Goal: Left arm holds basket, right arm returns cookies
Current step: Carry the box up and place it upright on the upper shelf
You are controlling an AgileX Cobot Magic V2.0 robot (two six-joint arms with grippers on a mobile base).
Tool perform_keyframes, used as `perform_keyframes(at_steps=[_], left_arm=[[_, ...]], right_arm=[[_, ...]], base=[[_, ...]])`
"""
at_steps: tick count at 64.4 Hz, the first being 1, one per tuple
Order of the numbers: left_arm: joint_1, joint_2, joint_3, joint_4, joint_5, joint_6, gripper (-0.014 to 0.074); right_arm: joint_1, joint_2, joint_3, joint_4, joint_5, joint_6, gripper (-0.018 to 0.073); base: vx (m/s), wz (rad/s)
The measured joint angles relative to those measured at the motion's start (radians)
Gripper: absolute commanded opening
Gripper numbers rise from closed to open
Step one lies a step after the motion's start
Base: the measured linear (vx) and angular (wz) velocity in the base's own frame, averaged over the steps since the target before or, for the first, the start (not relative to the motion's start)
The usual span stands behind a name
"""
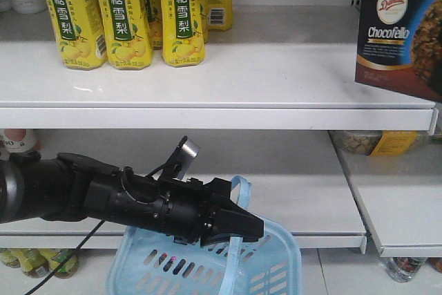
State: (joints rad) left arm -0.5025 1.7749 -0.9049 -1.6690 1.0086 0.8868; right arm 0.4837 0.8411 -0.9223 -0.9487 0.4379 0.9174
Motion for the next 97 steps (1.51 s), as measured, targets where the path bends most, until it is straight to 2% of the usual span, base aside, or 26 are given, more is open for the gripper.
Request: perform_keyframes(at_steps=[4,12,20,24,47,64,80,97], left_arm=[[0.0,0.0,0.0,0.0,0.0,0.0,-0.0006],[0.0,0.0,0.0,0.0,0.0,0.0,-0.0006],[0.0,0.0,0.0,0.0,0.0,0.0,-0.0006],[0.0,0.0,0.0,0.0,0.0,0.0,-0.0006],[0.0,0.0,0.0,0.0,0.0,0.0,-0.0006],[0.0,0.0,0.0,0.0,0.0,0.0,-0.0006],[0.0,0.0,0.0,0.0,0.0,0.0,-0.0006],[0.0,0.0,0.0,0.0,0.0,0.0,-0.0006]], right_arm=[[0.0,0.074,-0.012,-0.121,-0.001,0.147,0.0209],[0.0,0.189,-0.016,-0.326,-0.008,0.358,0.0209],[0.0,0.276,-0.022,-0.445,0.015,0.522,0.0209],[0.0,0.315,-0.024,-0.482,0.031,0.567,0.0209],[0.0,0.453,-0.036,-0.605,0.055,0.654,0.0228],[0.0,0.494,-0.036,-0.701,0.058,0.764,0.0322],[0.0,0.505,-0.03,-0.687,0.025,0.771,0.0419],[0.0,0.448,-0.025,-0.641,0.005,0.786,0.0435]], base=[[0.0,0.0],[0.0,0.0],[0.0,0.0],[0.0,0.0],[0.0,0.0],[0.0,0.0],[0.0,0.0],[0.0,0.0]])
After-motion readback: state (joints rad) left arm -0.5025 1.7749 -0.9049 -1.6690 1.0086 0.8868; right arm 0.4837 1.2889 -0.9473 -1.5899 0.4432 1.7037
